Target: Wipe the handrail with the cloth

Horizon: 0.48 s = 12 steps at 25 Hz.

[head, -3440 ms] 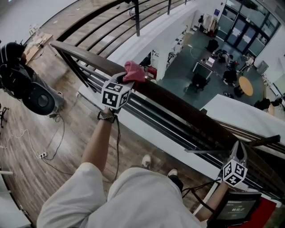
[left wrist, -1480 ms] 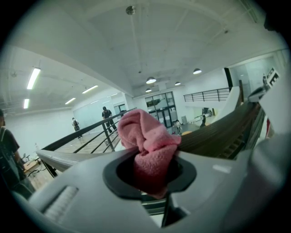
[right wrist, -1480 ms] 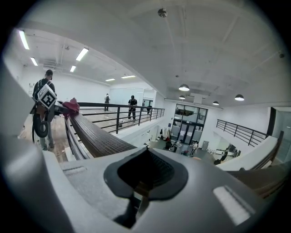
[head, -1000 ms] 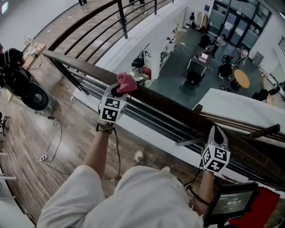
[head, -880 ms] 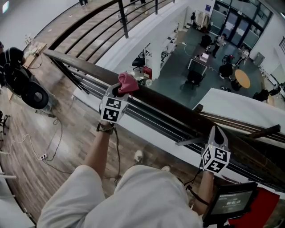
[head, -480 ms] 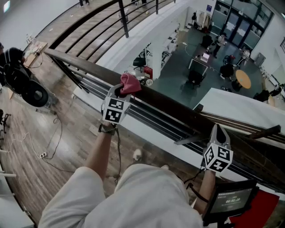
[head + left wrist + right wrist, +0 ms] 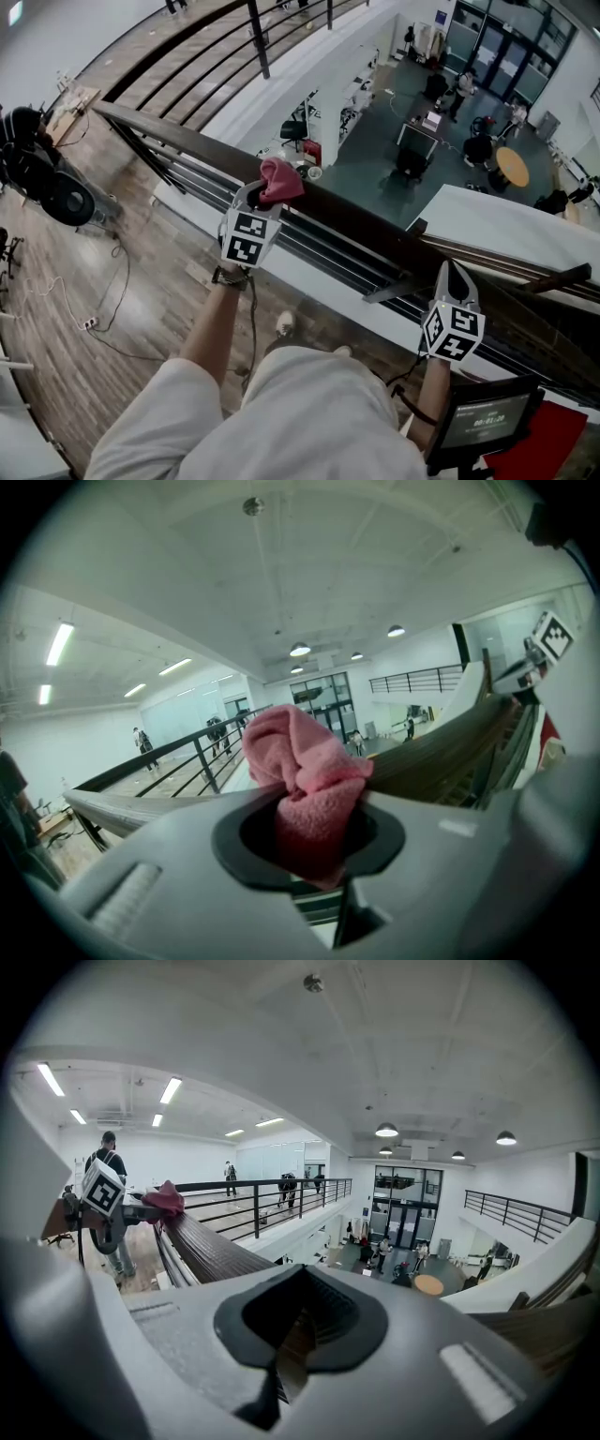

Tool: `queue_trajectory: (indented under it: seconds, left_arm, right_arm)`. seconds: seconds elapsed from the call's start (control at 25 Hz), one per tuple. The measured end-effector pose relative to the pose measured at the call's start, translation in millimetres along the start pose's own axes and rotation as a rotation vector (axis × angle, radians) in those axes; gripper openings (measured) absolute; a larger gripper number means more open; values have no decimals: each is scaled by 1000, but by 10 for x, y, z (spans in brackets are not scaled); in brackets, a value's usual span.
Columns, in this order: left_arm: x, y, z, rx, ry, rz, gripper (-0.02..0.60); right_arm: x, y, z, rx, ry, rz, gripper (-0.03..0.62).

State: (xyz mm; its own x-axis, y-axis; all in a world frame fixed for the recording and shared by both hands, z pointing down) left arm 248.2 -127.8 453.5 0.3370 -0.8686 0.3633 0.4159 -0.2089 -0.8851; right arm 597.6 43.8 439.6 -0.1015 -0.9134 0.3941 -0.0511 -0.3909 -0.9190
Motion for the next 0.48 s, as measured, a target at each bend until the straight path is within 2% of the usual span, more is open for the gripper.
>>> queue_trajectory:
  seconds: [0.48]
  left_arm:
    - [-102,155,706,14,-73,8,91]
  right_arm:
    - [4,-67,30,-6,20,9,2]
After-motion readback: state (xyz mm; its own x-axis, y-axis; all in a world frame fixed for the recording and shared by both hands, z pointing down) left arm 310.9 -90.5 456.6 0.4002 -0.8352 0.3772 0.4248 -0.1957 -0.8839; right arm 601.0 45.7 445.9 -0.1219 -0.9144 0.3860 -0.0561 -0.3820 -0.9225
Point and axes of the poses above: the fingertips, and each gripper's own axes: x forward along the fingers, z to its right, y out of its top, the point moved 1 cm from there along -x, backward along the fingers, and after that the axes turned 8 degrees about y, right-handed, at the moved point
